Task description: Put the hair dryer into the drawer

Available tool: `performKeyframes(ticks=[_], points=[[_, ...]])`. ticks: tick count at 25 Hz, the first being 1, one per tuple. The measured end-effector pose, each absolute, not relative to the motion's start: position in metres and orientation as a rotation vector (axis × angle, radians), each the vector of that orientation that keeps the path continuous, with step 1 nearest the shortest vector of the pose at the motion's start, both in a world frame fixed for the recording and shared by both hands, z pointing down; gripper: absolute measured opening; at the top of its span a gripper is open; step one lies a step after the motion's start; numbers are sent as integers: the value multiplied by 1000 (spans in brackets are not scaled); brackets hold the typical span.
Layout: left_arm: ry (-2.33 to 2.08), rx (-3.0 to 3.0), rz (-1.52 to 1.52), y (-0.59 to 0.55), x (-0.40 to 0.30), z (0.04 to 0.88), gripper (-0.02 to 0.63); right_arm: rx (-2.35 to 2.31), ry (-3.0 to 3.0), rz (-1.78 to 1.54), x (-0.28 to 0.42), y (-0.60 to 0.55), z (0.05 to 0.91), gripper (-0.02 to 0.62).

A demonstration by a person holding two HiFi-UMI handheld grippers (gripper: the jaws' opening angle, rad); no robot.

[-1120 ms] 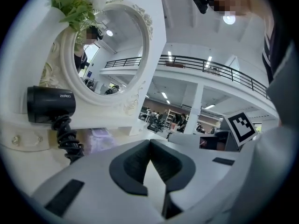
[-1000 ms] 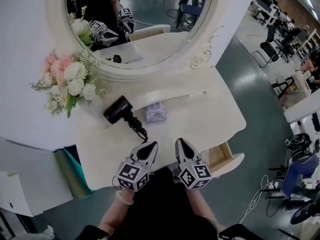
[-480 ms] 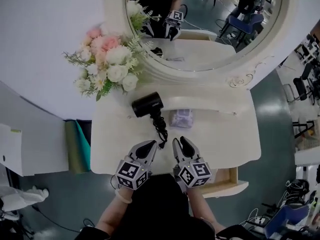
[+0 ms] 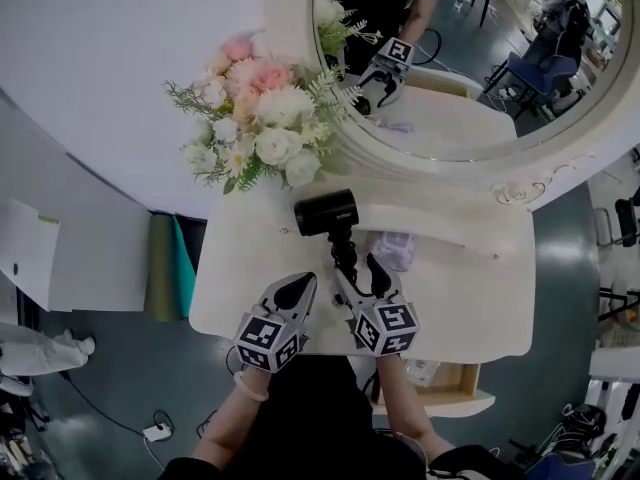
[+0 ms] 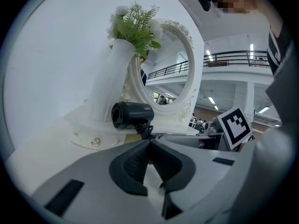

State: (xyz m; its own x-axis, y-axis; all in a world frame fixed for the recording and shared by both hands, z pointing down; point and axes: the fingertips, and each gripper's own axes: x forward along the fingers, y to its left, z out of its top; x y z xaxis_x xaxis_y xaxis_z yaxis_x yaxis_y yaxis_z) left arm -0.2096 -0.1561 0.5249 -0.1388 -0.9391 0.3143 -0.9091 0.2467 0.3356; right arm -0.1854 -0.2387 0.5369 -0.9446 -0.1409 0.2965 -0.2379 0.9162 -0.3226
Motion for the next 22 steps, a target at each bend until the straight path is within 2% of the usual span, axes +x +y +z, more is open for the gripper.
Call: performKeyframes(ticks=[2,14,22], points=[[-2092,1662,-95,-157,-218,525,25,252,-2785,505,-196,-238,544,337],[-2099,1581,-104,-149,-235,542,25,206,-2717,287,-236,-240,574,337],[-2085,1585,-104,-150,-234,548,25,224,-2645,272,-249,-238,595,337]])
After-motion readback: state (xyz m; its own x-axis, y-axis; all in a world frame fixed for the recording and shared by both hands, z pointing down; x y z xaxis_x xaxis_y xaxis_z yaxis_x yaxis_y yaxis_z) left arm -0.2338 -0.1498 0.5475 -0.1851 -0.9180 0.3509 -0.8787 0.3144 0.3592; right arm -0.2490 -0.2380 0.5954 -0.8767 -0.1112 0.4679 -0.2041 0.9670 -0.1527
